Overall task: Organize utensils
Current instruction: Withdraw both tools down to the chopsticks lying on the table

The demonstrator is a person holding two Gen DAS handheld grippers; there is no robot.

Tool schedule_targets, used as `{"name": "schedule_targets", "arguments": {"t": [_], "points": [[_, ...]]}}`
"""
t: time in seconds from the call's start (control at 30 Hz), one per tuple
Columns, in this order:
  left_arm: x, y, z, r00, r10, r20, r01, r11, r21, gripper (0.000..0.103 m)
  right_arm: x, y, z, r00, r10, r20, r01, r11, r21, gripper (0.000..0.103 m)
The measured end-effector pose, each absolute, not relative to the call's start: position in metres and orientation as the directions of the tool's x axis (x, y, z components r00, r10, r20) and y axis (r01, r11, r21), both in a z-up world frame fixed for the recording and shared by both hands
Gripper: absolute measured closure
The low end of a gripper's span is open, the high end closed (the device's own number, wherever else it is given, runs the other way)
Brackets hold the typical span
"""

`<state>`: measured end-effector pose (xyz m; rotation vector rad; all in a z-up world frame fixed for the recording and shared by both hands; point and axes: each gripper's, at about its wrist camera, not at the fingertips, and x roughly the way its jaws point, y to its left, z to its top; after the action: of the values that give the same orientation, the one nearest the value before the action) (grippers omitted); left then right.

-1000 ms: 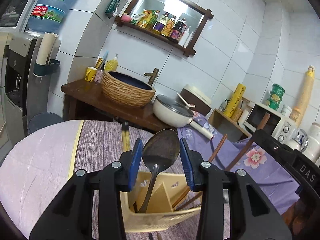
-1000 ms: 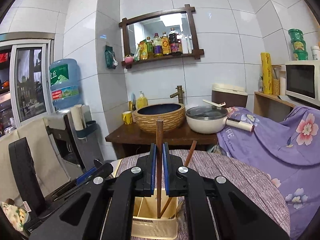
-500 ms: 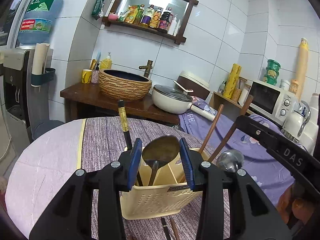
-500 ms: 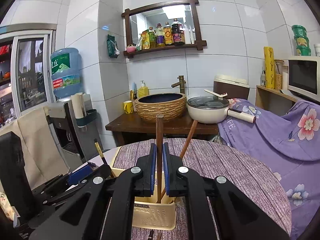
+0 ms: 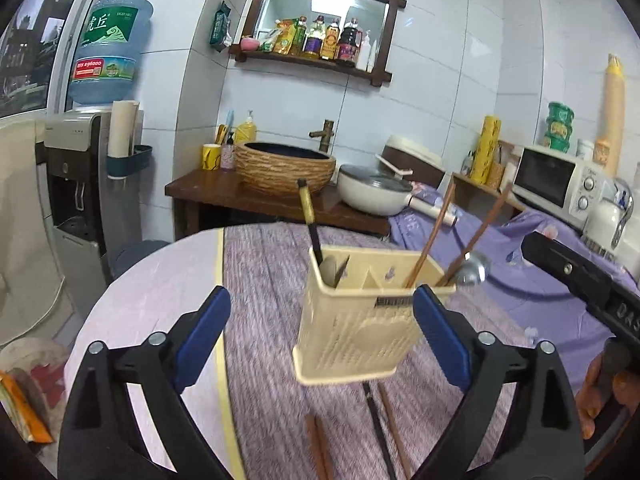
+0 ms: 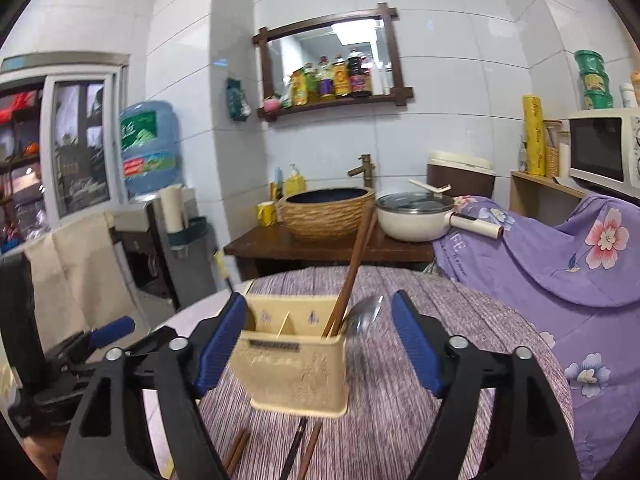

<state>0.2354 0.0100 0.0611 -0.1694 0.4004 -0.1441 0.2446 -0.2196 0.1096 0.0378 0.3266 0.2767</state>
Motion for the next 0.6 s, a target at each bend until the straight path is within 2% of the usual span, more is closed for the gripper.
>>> {"name": "schedule_targets", "arguments": {"t": [0.17, 0.3, 0.4, 0.6], "points": [[0.211, 0.011, 0.036, 0.861, -0.158, -0.483, 0.094, 0.983, -0.155, 0.008, 0.224, -0.208, 0.078, 0.852, 0.321, -0.414, -0.325, 0.944, 0.064, 0.026], [0.199, 0.01, 0.008, 0.822, -0.127, -0.556, 0.081, 0.991, -0.106, 0.008, 0.215, -0.207, 0.048, 0.829, 0.276, -0.487, -0.293, 0.955, 0.042, 0.026], [0.19, 0.014, -0.017, 0.775, -0.135, -0.618, 0.074, 0.99, -0.123, 0.008, 0.212, -0.207, 0.025, 0.79, 0.265, -0.553, -0.282, 0.958, 0.056, 0.026], [0.175, 0.016, -0.051, 0.71, -0.179, -0.681, 0.068, 0.98, -0.186, 0.032, 0.203, -0.2, -0.015, 0.732, 0.229, -0.642, -0.271, 0.962, 0.033, 0.026]]}}
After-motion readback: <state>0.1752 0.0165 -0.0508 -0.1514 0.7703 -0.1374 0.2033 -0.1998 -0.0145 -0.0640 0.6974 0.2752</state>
